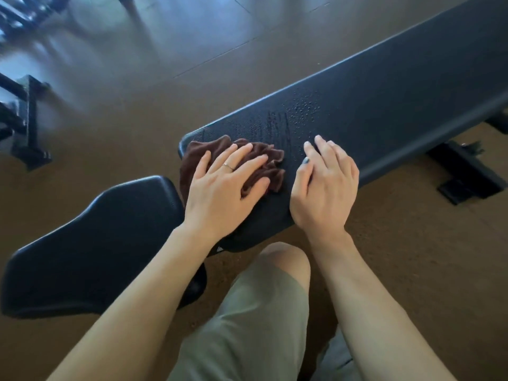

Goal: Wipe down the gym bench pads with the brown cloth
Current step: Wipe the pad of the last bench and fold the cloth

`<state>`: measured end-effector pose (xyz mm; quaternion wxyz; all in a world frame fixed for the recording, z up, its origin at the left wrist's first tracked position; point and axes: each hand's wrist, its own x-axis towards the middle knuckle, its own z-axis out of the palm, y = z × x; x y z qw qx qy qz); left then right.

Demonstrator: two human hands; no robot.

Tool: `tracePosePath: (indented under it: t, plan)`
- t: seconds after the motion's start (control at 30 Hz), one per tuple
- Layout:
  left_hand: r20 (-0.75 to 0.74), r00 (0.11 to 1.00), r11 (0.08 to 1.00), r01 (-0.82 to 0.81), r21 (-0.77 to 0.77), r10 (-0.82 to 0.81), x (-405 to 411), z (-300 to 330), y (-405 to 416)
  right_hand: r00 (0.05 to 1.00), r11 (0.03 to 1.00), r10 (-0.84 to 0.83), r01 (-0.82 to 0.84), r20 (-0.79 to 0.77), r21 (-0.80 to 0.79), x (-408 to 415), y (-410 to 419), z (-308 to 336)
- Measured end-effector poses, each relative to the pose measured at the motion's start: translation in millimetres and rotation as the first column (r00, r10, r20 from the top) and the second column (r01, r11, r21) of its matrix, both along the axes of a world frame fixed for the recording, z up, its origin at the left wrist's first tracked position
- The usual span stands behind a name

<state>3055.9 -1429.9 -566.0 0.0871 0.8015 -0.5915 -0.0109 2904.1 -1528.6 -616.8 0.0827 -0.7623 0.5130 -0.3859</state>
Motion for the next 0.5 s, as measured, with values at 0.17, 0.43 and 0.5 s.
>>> tracePosePath:
  t: [0.17, 0.43, 0.5]
  plan:
    - [-0.026, 0.992, 0.990, -0.122, 0.069, 0.124, 63, 2, -82, 1.000, 1.000, -0.013, 0.014, -0.020, 0.023, 1, 0, 2]
    - [-0.115, 0.906, 0.913, -0.406, 0.037, 0.407, 71, 3, -64, 0.999, 1.000, -0.017, 0.018, -0.030, 0.021, 3, -1, 1]
    - [-0.281, 0.849, 0.877, -0.479, -0.048, 0.448, 64, -5, -41, 0.999, 0.999, -0.035, 0.036, -0.028, 0.009, 2, -1, 0]
